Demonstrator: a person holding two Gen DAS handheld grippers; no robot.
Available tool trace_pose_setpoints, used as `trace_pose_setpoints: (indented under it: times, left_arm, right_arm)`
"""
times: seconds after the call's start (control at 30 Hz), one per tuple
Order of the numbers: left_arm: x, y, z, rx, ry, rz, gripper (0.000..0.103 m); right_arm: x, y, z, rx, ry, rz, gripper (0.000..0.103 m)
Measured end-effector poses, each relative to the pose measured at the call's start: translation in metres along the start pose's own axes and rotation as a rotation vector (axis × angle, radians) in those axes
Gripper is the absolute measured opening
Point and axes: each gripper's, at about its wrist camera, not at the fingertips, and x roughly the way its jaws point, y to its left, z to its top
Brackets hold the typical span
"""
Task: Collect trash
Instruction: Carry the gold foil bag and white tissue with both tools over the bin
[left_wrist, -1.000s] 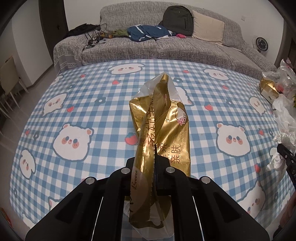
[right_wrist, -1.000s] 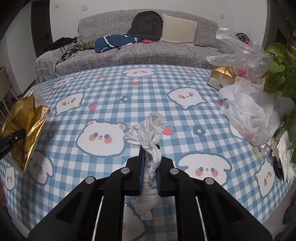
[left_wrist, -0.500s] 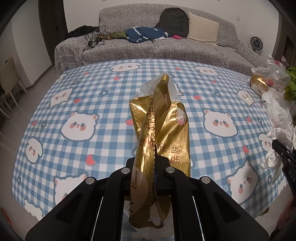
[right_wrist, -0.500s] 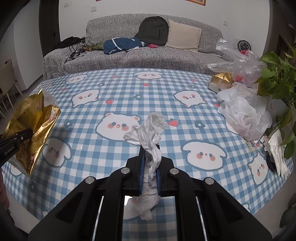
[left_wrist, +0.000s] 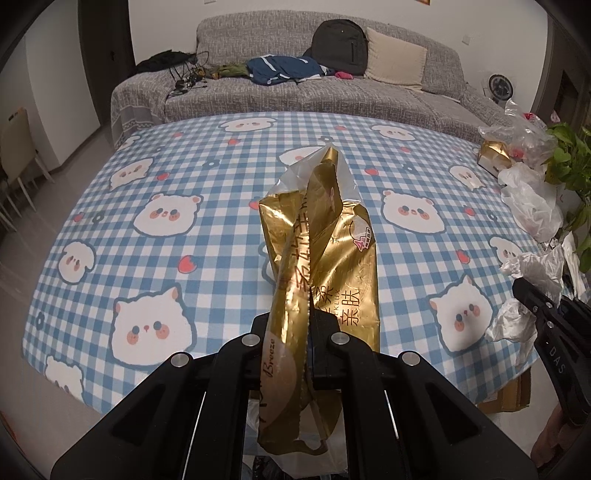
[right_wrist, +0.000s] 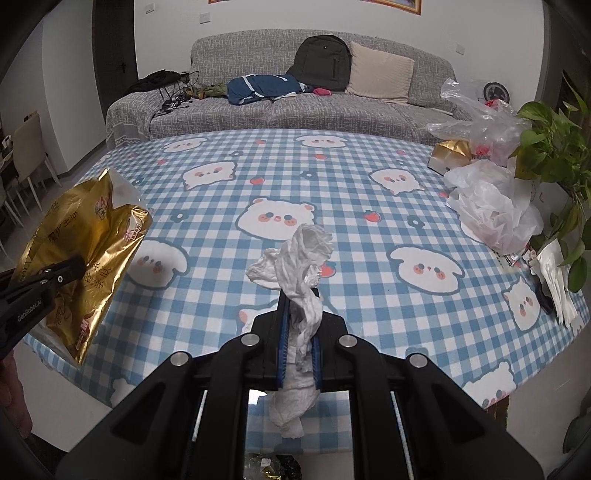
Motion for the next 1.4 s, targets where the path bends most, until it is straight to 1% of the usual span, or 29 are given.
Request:
trace_pose_setpoints:
  times: [0.4, 0.73, 0.97, 1.03, 1.13, 1.4]
  left_arm:
    - [-0.027, 0.009, -0.038, -0.006, 0.002, -0.006, 0.006]
    - [-0.042, 0.028, -0.075, -0.047, 0.013, -0.009, 0.006]
    - [-0.055, 0.032, -0.108, -0.061, 0.021, -0.027, 0.006]
    - [-0.058, 0.033, -0.119, -0.064, 0.019, -0.031, 0.006]
    - [-0.062, 0.036, -0.138, -0.076, 0.031, -0.040, 0.006]
    - [-0.073, 0.043, -0.180, -0.083, 0.035, -0.034, 0.006]
  right_arm:
    - [-0.022, 0.020, -0.030, -0.012, -0.001, 0.027, 0.009]
    - [-0.039, 0.034, -0.062, -0.035, 0.009, 0.040, 0.009]
    - [-0.061, 0.037, -0.087, -0.048, -0.006, 0.055, 0.009]
    - [-0.066, 0.038, -0.096, -0.043, -0.011, 0.074, 0.009]
    - [-0.069, 0.042, -0.111, -0.047, 0.002, 0.086, 0.009]
    - [-0.080, 0.059, -0.140, -0.060, 0.003, 0.121, 0.009]
